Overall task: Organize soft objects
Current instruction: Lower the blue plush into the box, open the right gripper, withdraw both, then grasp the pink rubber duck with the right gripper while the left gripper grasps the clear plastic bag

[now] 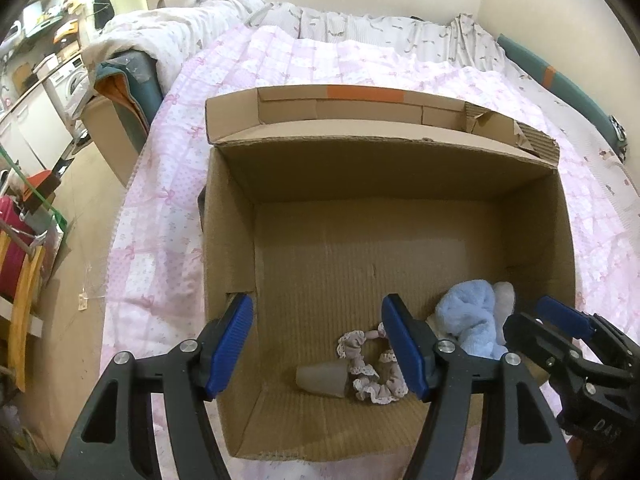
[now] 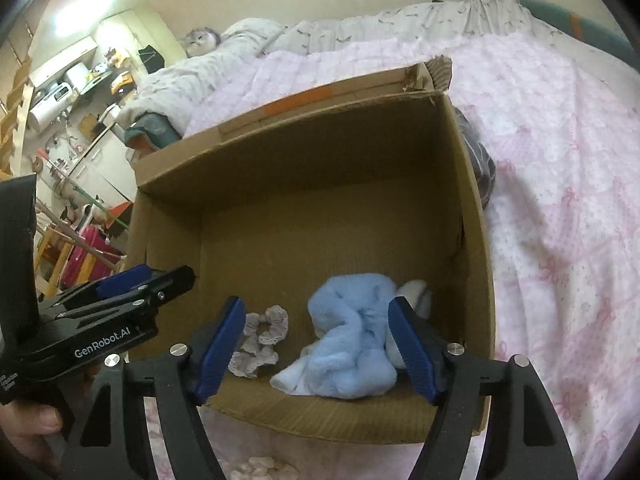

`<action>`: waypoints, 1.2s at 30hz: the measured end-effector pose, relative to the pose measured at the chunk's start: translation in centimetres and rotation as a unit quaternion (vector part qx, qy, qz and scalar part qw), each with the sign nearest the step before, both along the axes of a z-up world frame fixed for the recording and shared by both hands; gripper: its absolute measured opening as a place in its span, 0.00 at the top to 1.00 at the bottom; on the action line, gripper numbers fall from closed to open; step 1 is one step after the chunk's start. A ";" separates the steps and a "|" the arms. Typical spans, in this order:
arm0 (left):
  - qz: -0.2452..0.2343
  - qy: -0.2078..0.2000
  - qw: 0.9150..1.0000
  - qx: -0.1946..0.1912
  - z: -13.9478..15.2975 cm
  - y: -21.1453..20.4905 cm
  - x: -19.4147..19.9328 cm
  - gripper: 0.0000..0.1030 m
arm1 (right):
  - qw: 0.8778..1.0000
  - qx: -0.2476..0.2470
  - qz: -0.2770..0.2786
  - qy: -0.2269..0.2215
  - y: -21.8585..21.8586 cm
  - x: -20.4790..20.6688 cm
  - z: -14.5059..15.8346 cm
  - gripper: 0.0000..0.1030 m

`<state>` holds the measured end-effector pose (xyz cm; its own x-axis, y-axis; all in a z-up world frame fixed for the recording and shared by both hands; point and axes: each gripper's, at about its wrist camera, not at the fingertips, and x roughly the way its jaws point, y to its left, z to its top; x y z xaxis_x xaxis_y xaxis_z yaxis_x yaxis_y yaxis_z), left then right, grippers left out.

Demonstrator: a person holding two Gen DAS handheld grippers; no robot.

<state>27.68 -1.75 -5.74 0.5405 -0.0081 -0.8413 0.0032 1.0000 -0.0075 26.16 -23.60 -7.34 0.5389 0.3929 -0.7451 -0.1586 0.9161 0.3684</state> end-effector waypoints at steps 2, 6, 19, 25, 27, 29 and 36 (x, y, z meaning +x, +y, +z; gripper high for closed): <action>-0.001 -0.001 1.000 0.000 0.3 0.1 -0.3 0.38 | 1.000 0.000 -0.003 0.000 -0.2 -0.2 0.2 0.24; -0.004 -0.009 1.000 -0.004 1.2 0.4 -1.3 0.38 | 1.000 0.008 -0.007 0.000 -0.6 -1.1 0.8 0.24; -0.026 -0.028 0.999 -0.019 3.2 3.0 -7.3 0.38 | 1.000 0.003 0.002 0.002 0.0 -6.0 1.5 0.24; 0.004 -0.019 0.999 -0.038 2.9 5.7 -9.9 0.38 | 1.000 -0.006 0.011 0.004 0.7 -8.4 1.8 0.24; 0.011 -0.019 0.999 -0.036 2.6 6.3 -10.8 0.38 | 1.000 -0.011 0.012 0.006 0.7 -9.1 1.8 0.24; 0.017 -0.015 0.999 -0.038 2.3 6.8 -11.4 0.38 | 1.000 -0.011 0.011 0.009 0.6 -9.9 1.8 0.24; 0.040 -0.017 0.998 -0.051 1.6 7.9 -13.1 0.38 | 0.999 -0.010 -0.002 0.030 0.0 -12.1 1.3 0.24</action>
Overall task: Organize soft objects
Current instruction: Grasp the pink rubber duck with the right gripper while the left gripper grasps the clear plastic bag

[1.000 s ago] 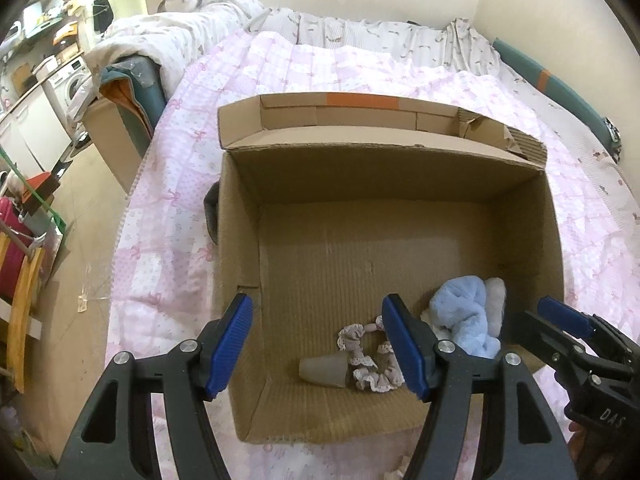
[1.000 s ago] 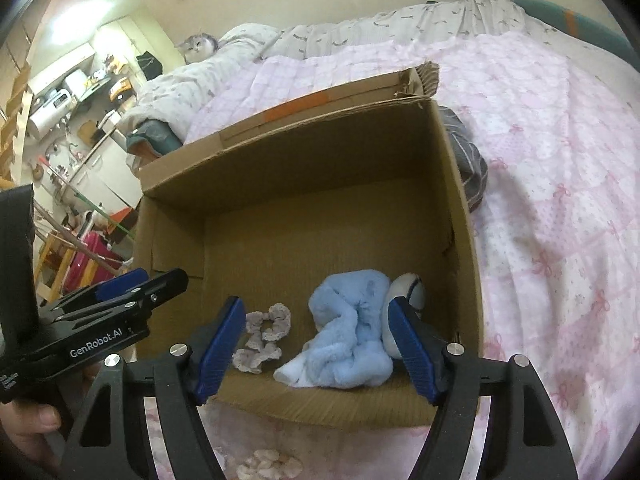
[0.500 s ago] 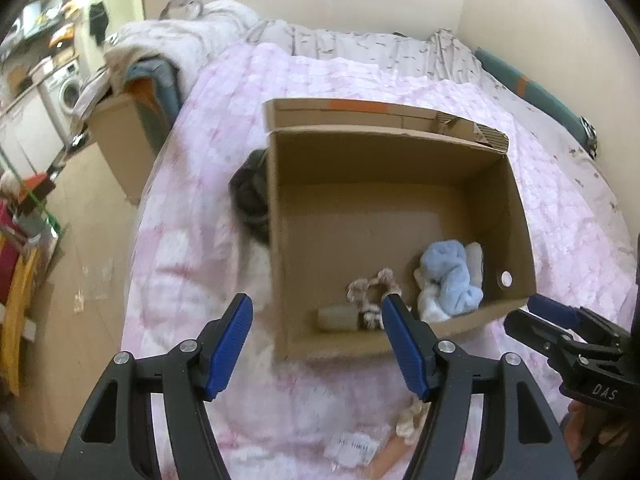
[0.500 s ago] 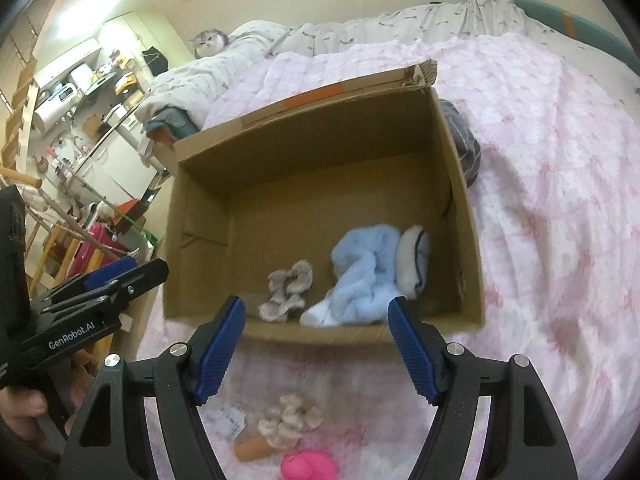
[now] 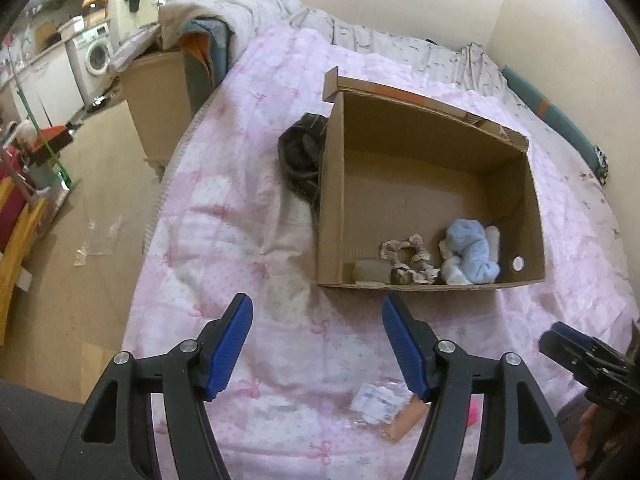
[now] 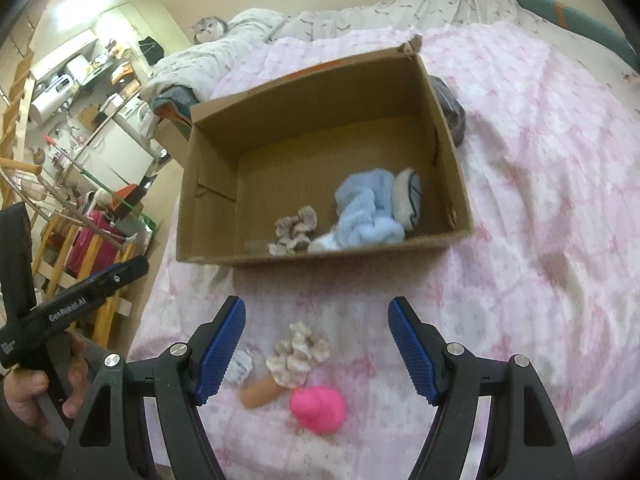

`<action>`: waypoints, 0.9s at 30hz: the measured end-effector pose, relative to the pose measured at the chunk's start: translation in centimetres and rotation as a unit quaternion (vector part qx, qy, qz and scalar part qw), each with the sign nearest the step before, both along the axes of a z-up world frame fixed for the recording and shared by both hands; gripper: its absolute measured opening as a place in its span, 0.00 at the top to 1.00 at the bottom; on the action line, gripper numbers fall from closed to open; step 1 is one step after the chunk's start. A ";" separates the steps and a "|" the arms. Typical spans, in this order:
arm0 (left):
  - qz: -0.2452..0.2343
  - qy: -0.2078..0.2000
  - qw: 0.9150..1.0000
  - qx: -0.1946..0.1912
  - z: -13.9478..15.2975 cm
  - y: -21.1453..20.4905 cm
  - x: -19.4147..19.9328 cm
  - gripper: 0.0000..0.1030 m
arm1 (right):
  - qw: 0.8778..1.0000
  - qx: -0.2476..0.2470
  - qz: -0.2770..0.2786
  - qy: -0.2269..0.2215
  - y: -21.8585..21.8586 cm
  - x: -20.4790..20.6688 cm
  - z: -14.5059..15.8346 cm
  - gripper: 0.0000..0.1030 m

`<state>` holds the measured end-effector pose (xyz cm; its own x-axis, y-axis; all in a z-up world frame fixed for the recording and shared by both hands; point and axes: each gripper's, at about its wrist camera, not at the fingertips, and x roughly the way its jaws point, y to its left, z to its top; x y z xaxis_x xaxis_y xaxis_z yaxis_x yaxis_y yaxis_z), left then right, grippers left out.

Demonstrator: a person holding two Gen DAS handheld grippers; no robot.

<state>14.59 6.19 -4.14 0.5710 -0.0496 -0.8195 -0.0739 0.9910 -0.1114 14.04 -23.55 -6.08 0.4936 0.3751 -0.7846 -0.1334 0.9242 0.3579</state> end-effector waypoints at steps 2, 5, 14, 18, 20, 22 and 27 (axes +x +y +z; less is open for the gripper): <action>0.007 -0.001 1.000 0.001 -0.2 0.2 -0.1 0.38 | 1.000 -0.003 -0.005 0.002 0.0 -0.6 -0.2 0.24; 0.017 0.009 1.000 -0.011 -0.8 0.7 0.2 0.38 | 1.000 -0.018 -0.007 0.005 0.4 -0.9 -0.7 0.24; 0.042 0.038 0.998 -0.014 -2.6 1.9 1.0 0.38 | 0.999 -0.029 -0.011 0.022 0.8 -0.1 -2.0 0.24; 0.036 0.040 0.998 -0.012 -2.7 1.7 1.1 0.38 | 0.999 -0.024 -0.007 0.035 0.9 0.1 -2.4 0.24; 0.030 0.053 0.998 -0.007 -3.3 1.4 1.2 0.38 | 0.999 -0.023 -0.004 0.048 1.0 0.2 -3.0 0.24; 0.022 0.074 0.997 -0.005 -4.2 1.1 1.3 0.38 | 0.997 -0.019 0.012 0.080 1.4 0.4 -4.1 0.24; -0.005 0.114 0.994 -0.007 -5.9 0.1 1.5 0.38 | 0.984 -0.063 0.078 0.150 4.3 -0.1 -7.3 0.24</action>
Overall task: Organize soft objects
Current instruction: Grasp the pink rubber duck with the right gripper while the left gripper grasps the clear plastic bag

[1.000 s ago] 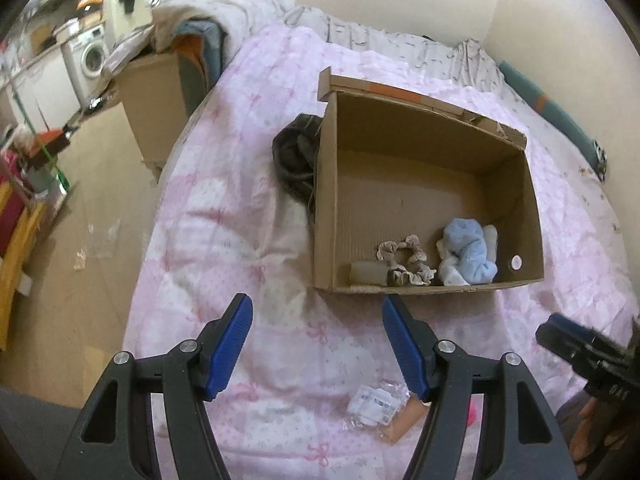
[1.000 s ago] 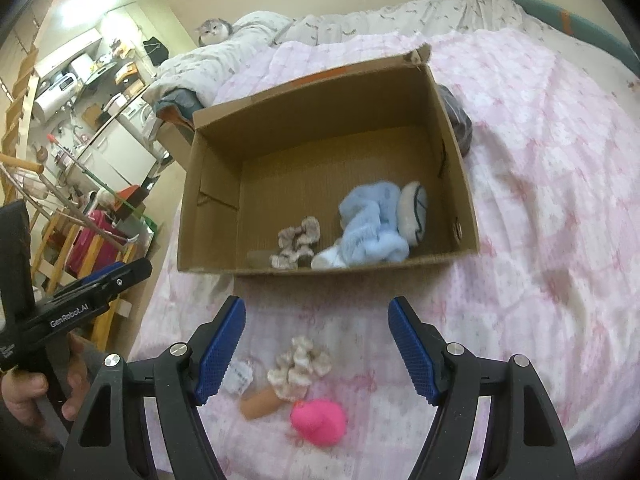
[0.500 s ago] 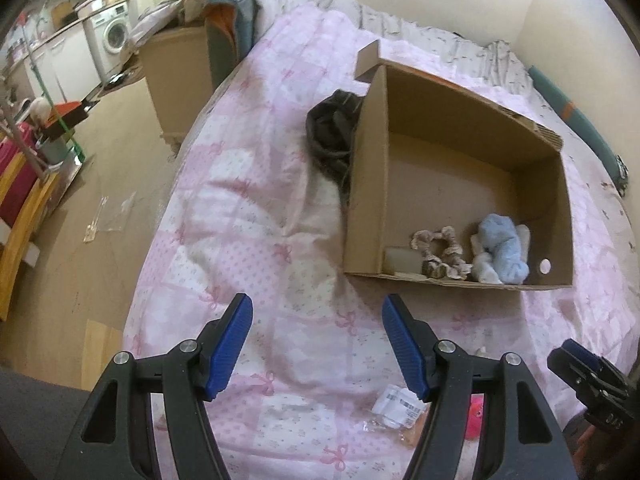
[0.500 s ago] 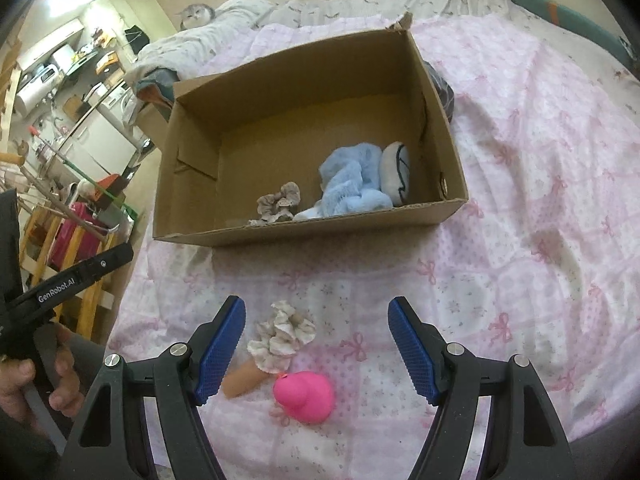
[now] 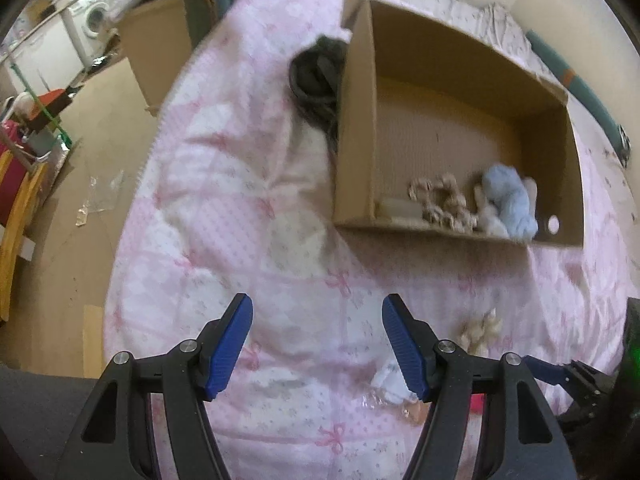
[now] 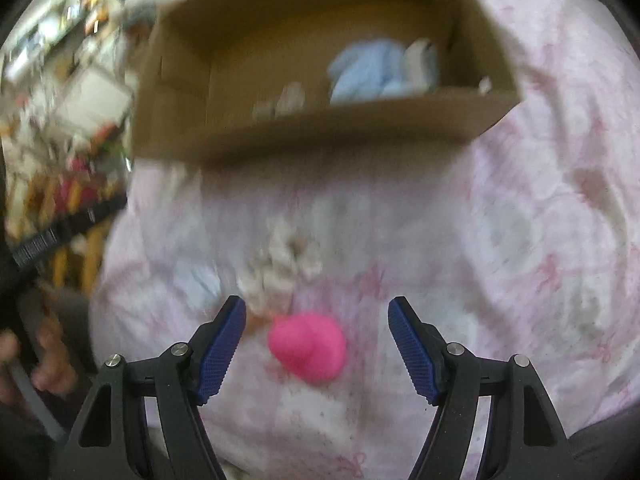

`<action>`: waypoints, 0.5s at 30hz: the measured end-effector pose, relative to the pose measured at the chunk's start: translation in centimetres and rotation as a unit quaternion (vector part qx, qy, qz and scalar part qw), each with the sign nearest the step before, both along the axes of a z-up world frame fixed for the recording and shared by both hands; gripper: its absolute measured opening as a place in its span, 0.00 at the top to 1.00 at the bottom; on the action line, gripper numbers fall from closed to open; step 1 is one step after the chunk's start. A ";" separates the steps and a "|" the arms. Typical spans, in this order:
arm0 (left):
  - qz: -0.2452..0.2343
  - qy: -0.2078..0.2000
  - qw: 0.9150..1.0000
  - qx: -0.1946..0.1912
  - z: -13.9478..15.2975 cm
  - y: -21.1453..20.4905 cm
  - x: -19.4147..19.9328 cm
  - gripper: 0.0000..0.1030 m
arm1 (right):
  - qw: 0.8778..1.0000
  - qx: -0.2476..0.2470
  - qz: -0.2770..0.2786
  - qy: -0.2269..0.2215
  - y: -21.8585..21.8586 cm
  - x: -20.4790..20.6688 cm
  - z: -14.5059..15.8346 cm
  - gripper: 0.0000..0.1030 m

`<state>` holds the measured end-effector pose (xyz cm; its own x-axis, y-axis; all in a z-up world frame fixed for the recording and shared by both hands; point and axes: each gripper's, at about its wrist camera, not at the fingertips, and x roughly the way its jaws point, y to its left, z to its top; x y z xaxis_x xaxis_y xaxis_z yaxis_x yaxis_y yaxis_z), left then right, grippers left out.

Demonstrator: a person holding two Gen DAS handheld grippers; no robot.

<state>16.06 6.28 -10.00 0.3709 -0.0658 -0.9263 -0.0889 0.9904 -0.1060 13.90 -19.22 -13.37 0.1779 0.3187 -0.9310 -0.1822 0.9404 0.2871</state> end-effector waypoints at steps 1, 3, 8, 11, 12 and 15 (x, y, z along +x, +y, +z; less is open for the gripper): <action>-0.005 0.006 1.000 -0.001 -0.2 -0.2 0.0 0.38 | 1.000 -0.003 0.013 0.007 0.5 -0.1 -0.3 0.24; -0.024 0.034 0.999 -0.006 -1.2 -1.0 0.0 0.38 | 0.999 -0.012 0.033 0.017 1.5 -0.4 -0.9 0.24; -0.067 0.103 0.992 -0.036 -4.0 -2.9 -0.1 0.38 | 0.998 -0.033 0.044 0.027 2.4 -0.5 -2.0 0.26; -0.087 0.117 0.988 -0.041 -4.7 -3.9 -0.3 0.38 | 0.998 -0.036 0.049 0.033 2.7 -0.6 -2.2 0.45; -0.093 0.116 0.988 -0.045 -4.7 -4.2 -0.4 0.38 | 0.997 -0.040 0.051 0.034 2.7 -0.7 -2.3 0.50; -0.105 0.124 0.985 -0.059 -5.1 -4.9 -0.5 0.38 | 0.997 -0.043 0.053 0.032 3.0 -0.8 -2.2 0.54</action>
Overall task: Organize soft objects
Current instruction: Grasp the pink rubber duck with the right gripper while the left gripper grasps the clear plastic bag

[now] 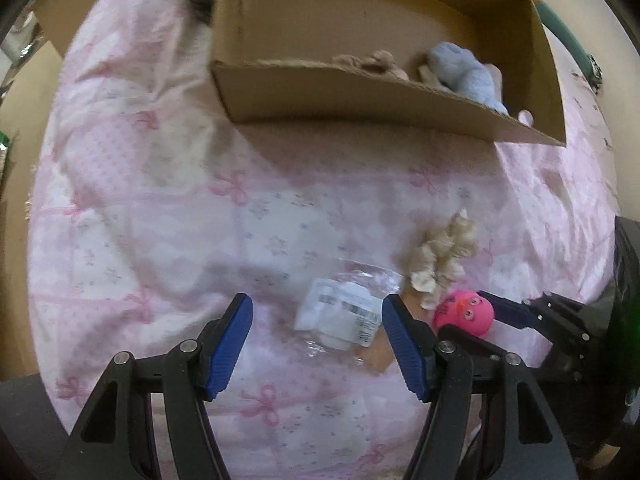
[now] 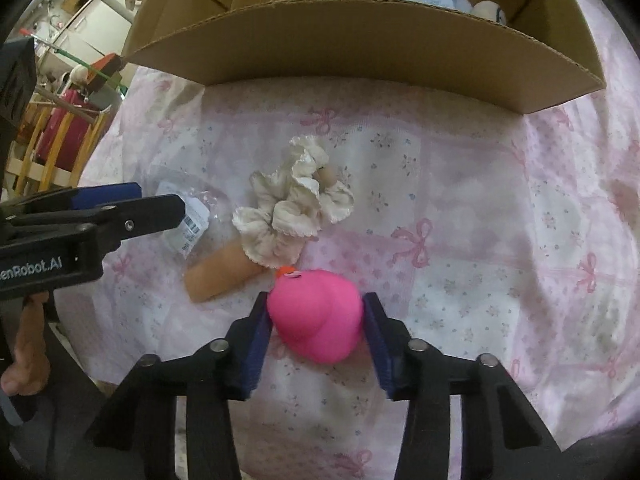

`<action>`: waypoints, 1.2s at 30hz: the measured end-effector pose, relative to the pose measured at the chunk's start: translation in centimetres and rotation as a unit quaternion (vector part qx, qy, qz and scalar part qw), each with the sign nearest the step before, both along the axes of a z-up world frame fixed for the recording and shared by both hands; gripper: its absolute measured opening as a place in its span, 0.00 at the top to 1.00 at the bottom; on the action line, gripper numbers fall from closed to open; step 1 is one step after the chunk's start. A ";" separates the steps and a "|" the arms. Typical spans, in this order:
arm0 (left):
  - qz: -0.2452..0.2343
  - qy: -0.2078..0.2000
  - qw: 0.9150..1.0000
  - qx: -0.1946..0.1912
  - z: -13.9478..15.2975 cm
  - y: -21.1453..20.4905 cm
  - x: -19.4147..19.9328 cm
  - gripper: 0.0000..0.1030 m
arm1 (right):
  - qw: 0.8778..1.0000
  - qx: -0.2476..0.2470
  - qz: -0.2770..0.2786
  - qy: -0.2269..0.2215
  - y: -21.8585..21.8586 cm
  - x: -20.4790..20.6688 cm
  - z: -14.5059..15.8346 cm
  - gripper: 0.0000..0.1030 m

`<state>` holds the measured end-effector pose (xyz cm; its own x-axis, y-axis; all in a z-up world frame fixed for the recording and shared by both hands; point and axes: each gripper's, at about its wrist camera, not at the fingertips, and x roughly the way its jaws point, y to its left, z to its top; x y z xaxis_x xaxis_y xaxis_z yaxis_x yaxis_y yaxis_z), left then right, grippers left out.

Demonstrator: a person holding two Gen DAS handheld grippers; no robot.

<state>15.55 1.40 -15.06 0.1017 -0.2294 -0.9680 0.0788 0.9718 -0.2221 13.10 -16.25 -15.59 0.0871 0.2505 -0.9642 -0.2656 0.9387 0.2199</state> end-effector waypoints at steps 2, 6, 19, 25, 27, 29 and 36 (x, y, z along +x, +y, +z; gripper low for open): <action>-0.007 0.012 1.000 0.001 -0.6 -0.6 -0.2 0.38 | 1.000 0.003 0.002 -0.002 -0.1 0.0 0.0 0.55; -0.020 0.010 1.000 0.013 -1.0 -1.0 -0.2 0.45 | 1.000 0.006 0.001 -0.004 -0.2 -0.1 -0.1 0.55; -0.030 0.000 0.999 -0.011 -0.9 -2.3 -0.2 0.90 | 1.000 0.017 -0.016 -0.015 -1.3 0.5 0.7 0.55; 0.007 -0.028 1.000 0.010 0.5 -0.2 -0.1 0.91 | 0.999 0.021 -0.020 -0.026 -1.5 0.5 1.1 0.55; 0.022 -0.038 0.999 0.015 1.0 0.5 0.0 0.92 | 0.999 0.024 -0.022 -0.031 -1.8 0.5 1.4 0.55; 0.033 -0.046 0.998 0.022 1.3 1.1 0.0 0.92 | 0.999 0.027 -0.025 -0.036 -1.9 0.5 1.7 0.55; 0.051 -0.059 0.997 0.023 2.2 3.0 -0.3 0.92 | 0.998 0.036 -0.032 -0.050 -2.6 0.5 2.6 0.55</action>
<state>15.21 4.41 -12.89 0.2359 -0.1669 -0.9573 0.0029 0.9853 -0.1711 13.56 -18.87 -13.01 0.2010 0.3090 -0.9296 -0.2295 0.9374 0.2620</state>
